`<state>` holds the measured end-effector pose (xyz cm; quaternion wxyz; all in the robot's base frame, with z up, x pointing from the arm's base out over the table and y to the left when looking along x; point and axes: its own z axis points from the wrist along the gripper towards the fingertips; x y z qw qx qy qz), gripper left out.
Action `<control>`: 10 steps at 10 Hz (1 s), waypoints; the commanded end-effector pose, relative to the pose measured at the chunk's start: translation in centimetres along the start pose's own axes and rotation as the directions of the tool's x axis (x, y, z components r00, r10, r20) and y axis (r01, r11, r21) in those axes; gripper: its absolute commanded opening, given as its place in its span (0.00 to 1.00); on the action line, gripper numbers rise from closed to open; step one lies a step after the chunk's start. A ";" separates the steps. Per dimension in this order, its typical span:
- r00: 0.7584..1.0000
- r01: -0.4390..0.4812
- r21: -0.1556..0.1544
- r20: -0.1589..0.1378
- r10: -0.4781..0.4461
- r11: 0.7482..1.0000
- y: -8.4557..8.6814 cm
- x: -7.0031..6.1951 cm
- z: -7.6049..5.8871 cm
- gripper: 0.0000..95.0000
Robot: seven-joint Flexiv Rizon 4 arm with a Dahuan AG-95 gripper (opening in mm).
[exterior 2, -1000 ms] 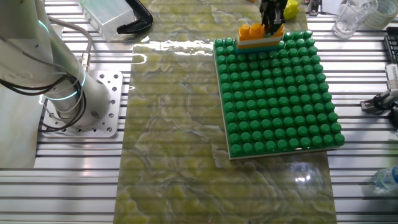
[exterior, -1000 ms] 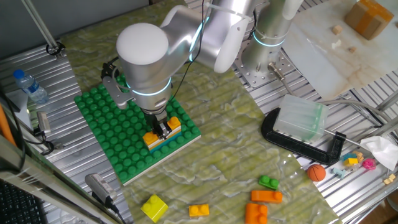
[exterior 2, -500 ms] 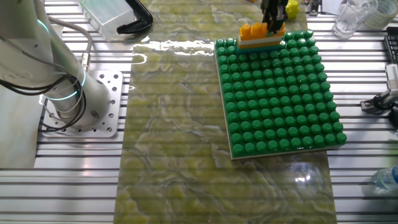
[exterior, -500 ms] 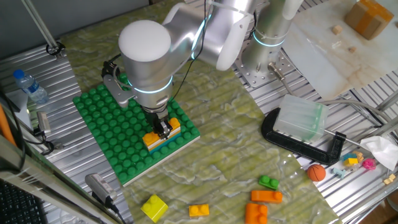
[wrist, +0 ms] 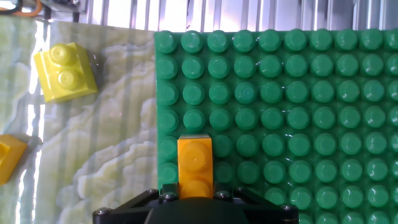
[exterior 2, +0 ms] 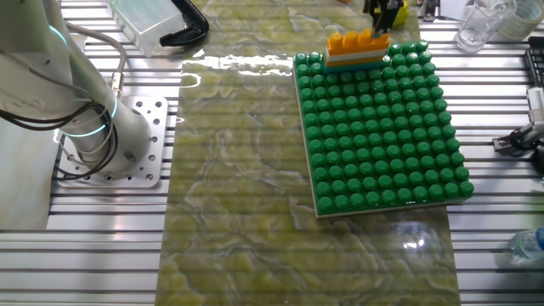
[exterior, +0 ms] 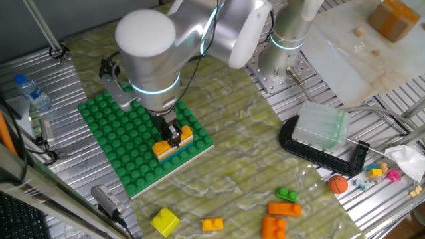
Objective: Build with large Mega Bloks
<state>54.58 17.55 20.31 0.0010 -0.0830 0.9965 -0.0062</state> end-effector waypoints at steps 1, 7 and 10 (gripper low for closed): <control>1.000 -0.001 -0.009 -0.012 0.001 1.000 0.2 0.9 0.1 0.00; 1.000 0.020 -0.002 0.000 -0.020 1.000 0.1 2.4 2.4 0.00; 1.000 0.026 -0.002 0.004 -0.026 1.000 0.0 2.2 3.9 0.00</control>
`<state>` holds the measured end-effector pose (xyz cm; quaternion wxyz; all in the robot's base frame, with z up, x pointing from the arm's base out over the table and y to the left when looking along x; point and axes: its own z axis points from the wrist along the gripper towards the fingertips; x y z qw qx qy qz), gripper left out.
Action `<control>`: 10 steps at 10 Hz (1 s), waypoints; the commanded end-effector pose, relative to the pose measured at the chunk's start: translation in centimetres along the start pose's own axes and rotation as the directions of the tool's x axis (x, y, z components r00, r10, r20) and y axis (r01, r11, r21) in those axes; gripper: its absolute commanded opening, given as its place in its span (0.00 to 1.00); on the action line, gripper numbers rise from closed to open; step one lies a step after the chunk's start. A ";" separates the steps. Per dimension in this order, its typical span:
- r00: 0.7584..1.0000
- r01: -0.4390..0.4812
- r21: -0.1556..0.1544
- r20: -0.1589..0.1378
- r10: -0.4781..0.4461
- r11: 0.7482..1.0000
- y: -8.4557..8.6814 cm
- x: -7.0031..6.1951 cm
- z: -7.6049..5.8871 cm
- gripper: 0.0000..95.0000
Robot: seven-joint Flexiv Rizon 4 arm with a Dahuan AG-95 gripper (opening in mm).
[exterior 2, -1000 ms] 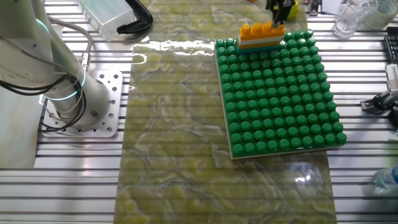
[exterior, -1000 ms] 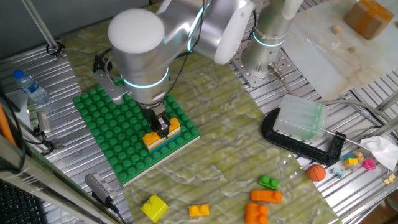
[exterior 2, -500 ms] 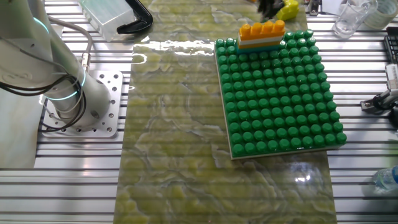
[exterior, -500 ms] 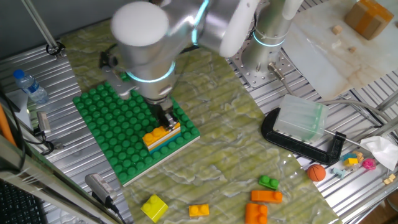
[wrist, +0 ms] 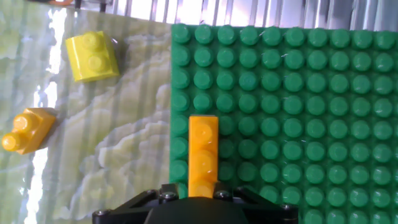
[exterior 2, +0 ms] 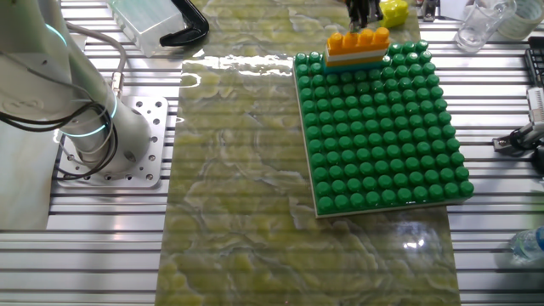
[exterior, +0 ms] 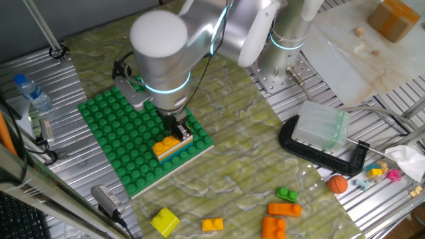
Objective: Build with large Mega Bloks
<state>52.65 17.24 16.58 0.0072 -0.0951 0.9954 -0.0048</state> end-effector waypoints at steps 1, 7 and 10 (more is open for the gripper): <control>1.000 0.003 -0.002 -0.013 -0.003 1.000 0.0 0.2 0.1 0.00; 1.000 0.002 0.000 -0.010 -0.002 1.000 -0.2 -0.2 2.5 0.00; 0.999 0.037 -0.003 -0.023 -0.038 0.999 -0.1 -0.6 0.4 0.00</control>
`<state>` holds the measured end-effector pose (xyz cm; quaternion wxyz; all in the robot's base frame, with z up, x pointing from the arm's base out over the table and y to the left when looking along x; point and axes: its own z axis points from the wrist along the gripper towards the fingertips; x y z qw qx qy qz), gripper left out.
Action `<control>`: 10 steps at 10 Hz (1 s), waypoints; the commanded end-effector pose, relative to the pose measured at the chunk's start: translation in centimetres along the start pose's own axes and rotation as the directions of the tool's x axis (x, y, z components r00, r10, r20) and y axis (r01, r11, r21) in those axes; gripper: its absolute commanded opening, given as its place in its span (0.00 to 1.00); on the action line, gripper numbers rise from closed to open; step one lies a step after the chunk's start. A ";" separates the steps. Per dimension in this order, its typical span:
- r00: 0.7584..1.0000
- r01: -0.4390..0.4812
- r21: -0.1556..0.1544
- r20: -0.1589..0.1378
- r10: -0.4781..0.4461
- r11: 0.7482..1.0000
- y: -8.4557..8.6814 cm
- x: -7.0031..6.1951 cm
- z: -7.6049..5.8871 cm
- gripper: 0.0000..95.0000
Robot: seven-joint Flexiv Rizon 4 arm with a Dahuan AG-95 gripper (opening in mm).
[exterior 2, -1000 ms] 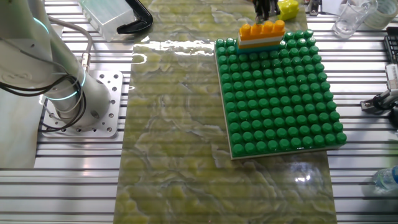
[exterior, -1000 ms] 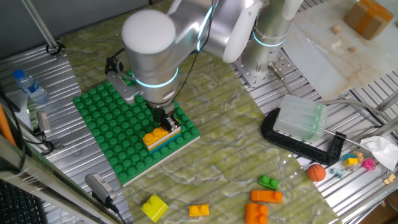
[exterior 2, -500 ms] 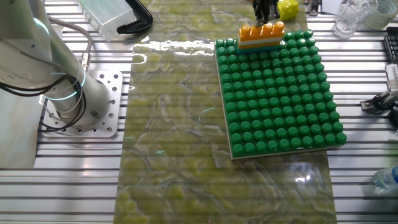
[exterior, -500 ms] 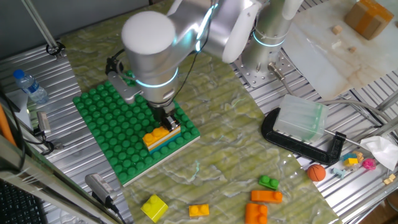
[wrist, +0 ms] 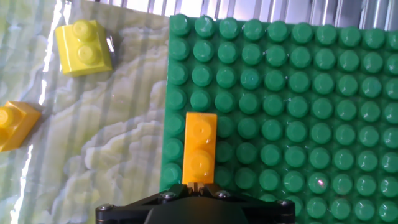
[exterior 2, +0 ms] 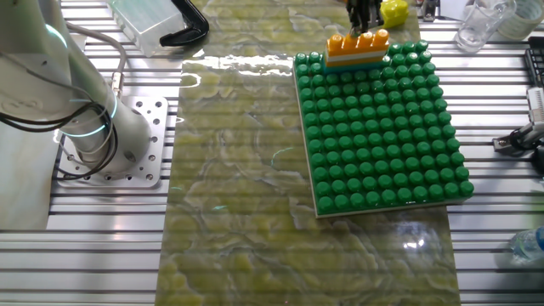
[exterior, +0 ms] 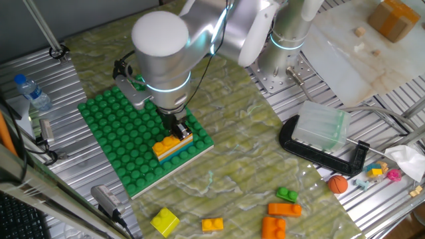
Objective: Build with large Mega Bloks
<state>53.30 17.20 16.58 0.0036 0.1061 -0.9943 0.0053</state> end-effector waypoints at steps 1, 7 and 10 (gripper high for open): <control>0.999 0.037 0.000 -0.024 -0.037 0.999 0.4 0.3 -1.6 0.00; 0.991 0.135 0.000 0.008 -0.135 0.991 2.3 1.0 -6.4 0.00; 0.987 0.163 0.017 -0.005 -0.163 0.987 3.1 0.5 -5.8 0.00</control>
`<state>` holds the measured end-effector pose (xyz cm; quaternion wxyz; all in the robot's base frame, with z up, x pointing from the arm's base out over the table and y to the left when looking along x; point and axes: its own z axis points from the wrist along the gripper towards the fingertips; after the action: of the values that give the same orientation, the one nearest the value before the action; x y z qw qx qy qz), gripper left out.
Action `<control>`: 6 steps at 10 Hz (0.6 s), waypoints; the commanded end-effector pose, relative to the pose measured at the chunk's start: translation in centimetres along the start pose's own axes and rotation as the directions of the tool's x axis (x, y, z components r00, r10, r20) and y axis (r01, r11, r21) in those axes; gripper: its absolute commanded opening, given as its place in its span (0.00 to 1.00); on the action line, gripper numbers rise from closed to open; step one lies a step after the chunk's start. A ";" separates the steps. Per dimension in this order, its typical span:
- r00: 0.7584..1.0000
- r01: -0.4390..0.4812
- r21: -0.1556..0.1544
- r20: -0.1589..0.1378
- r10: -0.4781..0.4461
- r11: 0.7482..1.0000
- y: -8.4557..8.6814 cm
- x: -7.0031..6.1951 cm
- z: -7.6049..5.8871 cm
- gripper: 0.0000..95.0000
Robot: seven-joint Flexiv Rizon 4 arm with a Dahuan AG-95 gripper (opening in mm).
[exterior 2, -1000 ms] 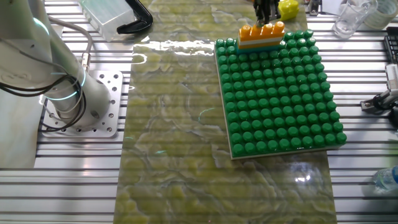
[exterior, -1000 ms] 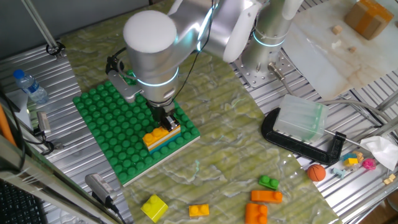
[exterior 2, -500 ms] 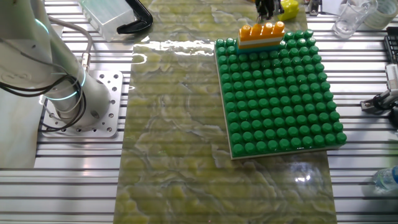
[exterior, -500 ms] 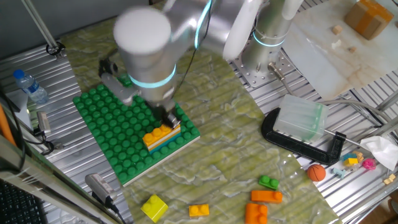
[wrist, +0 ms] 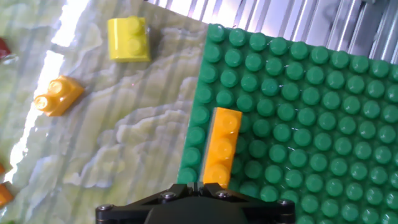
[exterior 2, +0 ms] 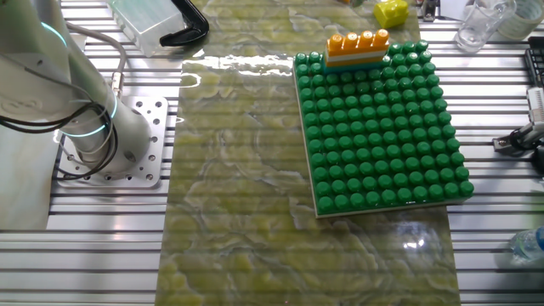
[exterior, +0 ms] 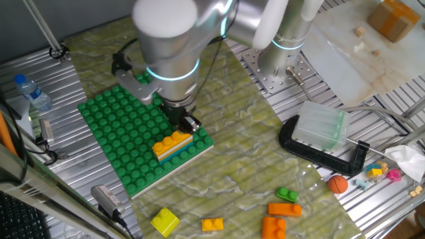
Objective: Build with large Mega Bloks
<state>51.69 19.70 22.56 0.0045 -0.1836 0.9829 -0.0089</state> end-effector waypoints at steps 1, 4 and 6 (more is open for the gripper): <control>1.000 0.005 0.004 -0.022 -0.005 1.000 0.6 -0.9 0.4 0.00; 1.000 -0.004 0.001 -0.020 0.004 1.000 0.5 -1.0 0.8 0.00; 0.999 -0.043 -0.003 -0.022 0.043 0.999 0.4 -1.1 1.2 0.00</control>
<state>52.22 20.19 21.35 -0.0012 -0.1654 0.9862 -0.0088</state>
